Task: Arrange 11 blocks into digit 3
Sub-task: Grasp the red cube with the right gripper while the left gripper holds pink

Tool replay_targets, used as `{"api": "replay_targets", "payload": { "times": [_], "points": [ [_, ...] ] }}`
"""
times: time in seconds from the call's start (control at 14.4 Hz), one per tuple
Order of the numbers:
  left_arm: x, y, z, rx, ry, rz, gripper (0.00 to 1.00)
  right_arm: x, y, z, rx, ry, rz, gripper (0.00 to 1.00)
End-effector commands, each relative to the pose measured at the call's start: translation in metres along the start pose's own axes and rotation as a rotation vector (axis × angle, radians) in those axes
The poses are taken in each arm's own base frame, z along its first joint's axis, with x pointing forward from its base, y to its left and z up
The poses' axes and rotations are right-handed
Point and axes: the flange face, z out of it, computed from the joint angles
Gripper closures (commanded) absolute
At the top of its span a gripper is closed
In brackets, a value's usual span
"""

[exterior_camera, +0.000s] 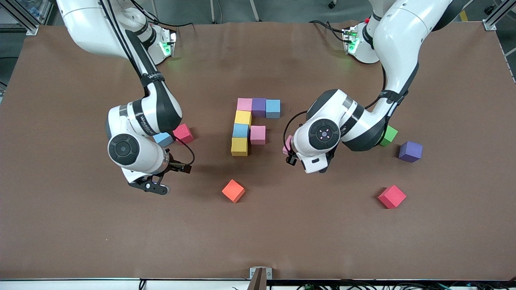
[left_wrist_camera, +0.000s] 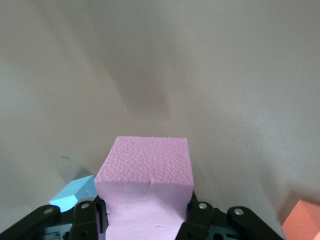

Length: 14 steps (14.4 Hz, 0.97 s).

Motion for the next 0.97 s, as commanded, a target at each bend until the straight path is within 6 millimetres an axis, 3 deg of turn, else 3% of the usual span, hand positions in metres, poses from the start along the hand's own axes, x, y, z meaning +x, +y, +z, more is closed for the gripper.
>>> {"api": "replay_targets", "payload": {
  "times": [0.0,0.49,0.62,0.9],
  "points": [
    [-0.004,-0.028,0.012,-0.065,0.028,-0.102,0.81,0.001,0.013,-0.022,0.006,0.015,0.001,0.00],
    [-0.001,-0.044,0.064,-0.122,-0.010,-0.242,0.79,-0.006,0.009,-0.020,-0.009,-0.002,0.145,0.00],
    [-0.001,-0.044,0.068,-0.126,-0.015,-0.251,0.79,-0.009,0.016,-0.023,-0.006,-0.004,0.192,0.00],
    [0.002,-0.055,0.088,-0.145,-0.029,-0.288,0.78,-0.010,0.007,-0.026,0.021,0.023,0.310,0.00]
  ]
}}
